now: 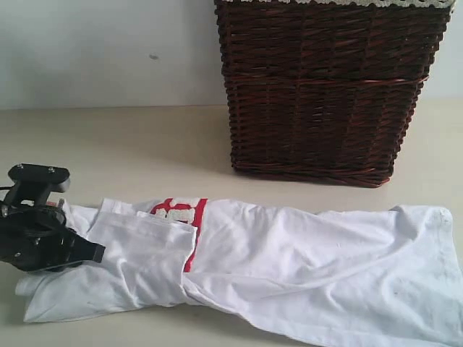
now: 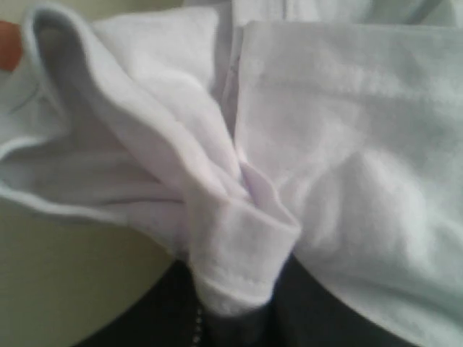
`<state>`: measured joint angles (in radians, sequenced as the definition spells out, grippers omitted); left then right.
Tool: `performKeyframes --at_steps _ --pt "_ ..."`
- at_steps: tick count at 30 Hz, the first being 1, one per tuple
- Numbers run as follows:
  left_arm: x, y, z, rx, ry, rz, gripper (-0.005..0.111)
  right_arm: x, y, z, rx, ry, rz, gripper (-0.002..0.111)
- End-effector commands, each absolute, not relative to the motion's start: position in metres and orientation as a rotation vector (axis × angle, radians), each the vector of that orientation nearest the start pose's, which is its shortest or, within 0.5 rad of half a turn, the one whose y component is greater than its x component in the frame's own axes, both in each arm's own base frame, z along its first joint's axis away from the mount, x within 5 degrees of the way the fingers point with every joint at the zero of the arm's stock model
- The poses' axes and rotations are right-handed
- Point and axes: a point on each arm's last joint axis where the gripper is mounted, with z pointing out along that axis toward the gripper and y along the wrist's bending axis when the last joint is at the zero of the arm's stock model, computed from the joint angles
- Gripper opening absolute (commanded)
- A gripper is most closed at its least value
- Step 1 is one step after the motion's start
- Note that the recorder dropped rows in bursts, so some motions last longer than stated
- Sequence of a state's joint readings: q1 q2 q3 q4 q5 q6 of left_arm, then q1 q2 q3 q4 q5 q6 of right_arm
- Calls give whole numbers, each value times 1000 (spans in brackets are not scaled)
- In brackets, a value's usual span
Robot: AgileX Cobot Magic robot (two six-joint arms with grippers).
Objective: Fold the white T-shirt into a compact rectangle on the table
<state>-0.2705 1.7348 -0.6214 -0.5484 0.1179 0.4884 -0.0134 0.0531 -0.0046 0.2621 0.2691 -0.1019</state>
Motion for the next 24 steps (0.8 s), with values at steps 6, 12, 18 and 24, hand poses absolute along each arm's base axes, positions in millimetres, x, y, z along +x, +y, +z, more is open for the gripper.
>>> performKeyframes --at_steps 6,12,18,24 --pt "264 -63 151 269 2531 -155 0 58 6 187 96 1786 161 21" --pt "261 -40 178 179 2458 -137 0 58 6 187 96 1786 161 21" --pt "253 -15 166 118 2498 -65 0 58 6 187 96 1786 161 21" --pt "253 18 169 -46 2461 9 0 58 6 187 96 1786 161 21"
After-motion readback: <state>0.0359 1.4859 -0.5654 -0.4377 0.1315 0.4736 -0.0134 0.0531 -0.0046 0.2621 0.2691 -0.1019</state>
